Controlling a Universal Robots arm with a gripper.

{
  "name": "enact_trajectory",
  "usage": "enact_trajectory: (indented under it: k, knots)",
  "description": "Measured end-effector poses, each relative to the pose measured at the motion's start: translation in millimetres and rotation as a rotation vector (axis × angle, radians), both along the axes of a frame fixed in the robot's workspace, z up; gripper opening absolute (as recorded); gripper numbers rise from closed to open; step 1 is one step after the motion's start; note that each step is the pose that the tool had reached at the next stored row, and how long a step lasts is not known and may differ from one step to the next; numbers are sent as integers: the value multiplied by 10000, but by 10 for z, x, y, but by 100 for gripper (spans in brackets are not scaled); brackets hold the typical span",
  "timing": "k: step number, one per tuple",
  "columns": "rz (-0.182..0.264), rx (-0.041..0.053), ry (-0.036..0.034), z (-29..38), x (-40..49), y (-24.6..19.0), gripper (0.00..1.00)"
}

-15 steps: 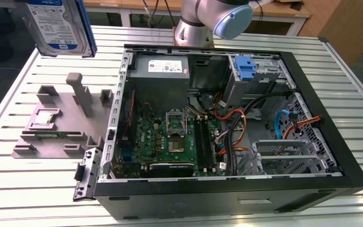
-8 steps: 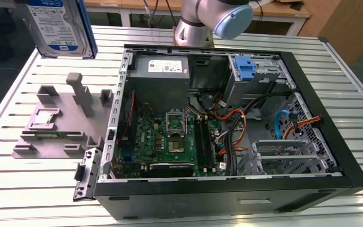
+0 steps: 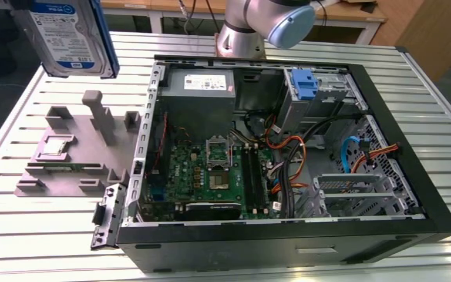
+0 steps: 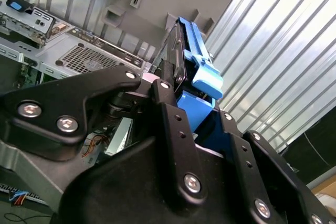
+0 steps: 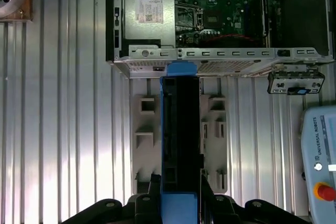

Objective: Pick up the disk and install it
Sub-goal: 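Pick up the disk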

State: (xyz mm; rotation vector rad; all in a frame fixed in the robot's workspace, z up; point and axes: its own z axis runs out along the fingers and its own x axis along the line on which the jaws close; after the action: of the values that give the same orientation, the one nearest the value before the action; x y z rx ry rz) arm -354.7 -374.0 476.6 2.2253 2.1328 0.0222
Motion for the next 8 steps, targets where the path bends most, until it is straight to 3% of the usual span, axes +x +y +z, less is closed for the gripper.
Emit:
enact_trajectory:
  k: [8]
  knots:
    - [0,-7,0,0,95,-40,37]
